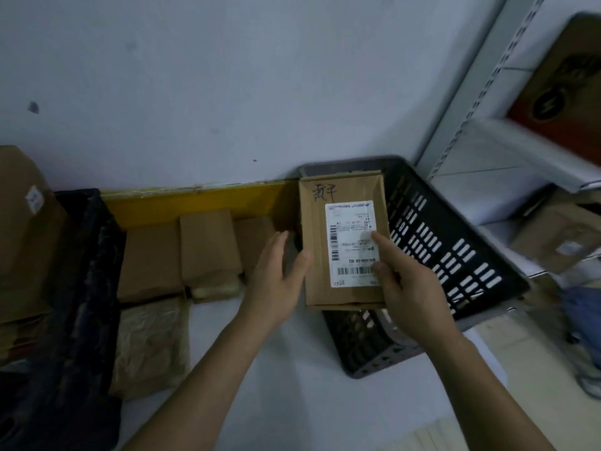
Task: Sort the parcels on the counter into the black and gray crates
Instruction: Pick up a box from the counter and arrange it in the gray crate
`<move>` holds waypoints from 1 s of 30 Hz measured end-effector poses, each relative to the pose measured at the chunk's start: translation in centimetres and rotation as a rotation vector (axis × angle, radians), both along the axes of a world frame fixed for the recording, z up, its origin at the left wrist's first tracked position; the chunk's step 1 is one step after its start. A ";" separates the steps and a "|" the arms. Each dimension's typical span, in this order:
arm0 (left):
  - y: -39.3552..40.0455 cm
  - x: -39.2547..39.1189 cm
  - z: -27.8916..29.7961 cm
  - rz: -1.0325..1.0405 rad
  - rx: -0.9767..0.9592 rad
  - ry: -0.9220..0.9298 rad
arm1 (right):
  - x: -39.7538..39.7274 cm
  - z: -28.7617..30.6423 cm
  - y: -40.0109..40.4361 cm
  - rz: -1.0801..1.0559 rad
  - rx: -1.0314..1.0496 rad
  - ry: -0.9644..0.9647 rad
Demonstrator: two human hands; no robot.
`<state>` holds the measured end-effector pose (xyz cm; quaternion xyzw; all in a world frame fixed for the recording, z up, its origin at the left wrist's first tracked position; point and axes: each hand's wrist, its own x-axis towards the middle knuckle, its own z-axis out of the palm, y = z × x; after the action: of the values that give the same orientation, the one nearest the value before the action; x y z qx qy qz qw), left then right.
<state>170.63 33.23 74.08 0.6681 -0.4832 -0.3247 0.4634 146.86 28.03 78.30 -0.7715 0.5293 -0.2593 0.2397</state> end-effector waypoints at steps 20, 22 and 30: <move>-12.7 -11.9 -3.6 0.050 0.369 -0.744 | -8.2 -8.6 -26.4 0.054 0.181 0.032; -13.3 -12.2 -3.7 0.085 0.380 -0.768 | -6.2 -10.1 -27.6 0.105 0.188 0.065; -13.9 -13.4 -4.4 0.169 0.409 -0.825 | 0.7 -16.1 -30.0 0.233 0.240 0.196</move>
<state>157.21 19.31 69.65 0.8562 -0.4967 -0.0816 0.1161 147.55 -1.95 62.20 -0.8149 0.4845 -0.0884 0.3055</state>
